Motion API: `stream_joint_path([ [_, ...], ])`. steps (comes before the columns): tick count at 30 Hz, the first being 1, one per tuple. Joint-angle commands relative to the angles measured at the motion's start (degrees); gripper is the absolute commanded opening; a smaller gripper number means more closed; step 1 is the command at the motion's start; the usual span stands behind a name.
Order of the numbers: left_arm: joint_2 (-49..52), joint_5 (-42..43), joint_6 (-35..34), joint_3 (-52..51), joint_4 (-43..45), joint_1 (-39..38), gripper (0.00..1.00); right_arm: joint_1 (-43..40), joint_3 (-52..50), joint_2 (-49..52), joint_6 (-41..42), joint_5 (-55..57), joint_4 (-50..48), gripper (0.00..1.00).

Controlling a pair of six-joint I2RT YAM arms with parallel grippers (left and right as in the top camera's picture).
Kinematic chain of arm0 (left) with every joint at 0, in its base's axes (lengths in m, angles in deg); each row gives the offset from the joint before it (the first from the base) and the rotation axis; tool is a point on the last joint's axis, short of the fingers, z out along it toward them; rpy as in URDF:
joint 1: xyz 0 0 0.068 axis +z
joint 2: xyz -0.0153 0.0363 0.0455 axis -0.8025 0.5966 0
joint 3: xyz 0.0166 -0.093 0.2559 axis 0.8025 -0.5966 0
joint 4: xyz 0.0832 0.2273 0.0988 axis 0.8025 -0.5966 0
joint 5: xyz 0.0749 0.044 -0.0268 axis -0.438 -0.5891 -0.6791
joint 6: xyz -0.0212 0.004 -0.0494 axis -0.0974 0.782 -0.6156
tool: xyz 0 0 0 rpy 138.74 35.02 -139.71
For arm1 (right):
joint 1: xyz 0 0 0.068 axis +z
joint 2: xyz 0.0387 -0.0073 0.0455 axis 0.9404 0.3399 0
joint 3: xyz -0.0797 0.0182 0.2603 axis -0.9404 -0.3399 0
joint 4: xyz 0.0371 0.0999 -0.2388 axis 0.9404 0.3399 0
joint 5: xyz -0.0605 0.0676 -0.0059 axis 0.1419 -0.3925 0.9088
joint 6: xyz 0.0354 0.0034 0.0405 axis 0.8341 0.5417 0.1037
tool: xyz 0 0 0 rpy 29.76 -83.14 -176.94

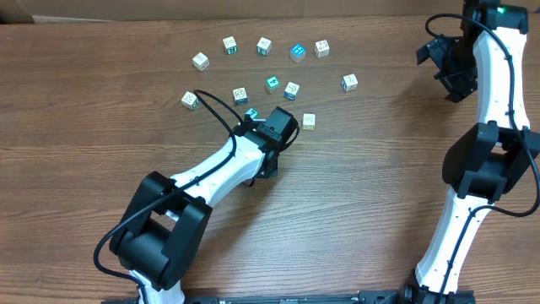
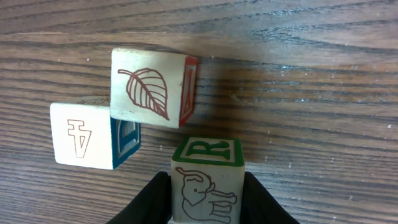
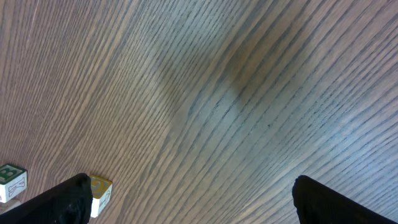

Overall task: Form a circle
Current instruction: 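Lower the R block beside the red Y leaf block and open left gripper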

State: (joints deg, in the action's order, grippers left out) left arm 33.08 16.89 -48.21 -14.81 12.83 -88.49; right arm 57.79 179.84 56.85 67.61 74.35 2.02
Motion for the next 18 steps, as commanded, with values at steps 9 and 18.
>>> stream_joint_path([
  [9, 0.6, -1.4, 1.0, 0.3, -0.2, 0.3, 0.32, -0.1, 1.0, -1.6, -0.1, 0.1, -0.1, 1.0],
  [18, 0.6, -1.4, 0.9, 0.3, -0.1, 0.3, 0.38, -0.1, 1.0, -1.6, -0.1, 0.1, -0.1, 1.0],
])
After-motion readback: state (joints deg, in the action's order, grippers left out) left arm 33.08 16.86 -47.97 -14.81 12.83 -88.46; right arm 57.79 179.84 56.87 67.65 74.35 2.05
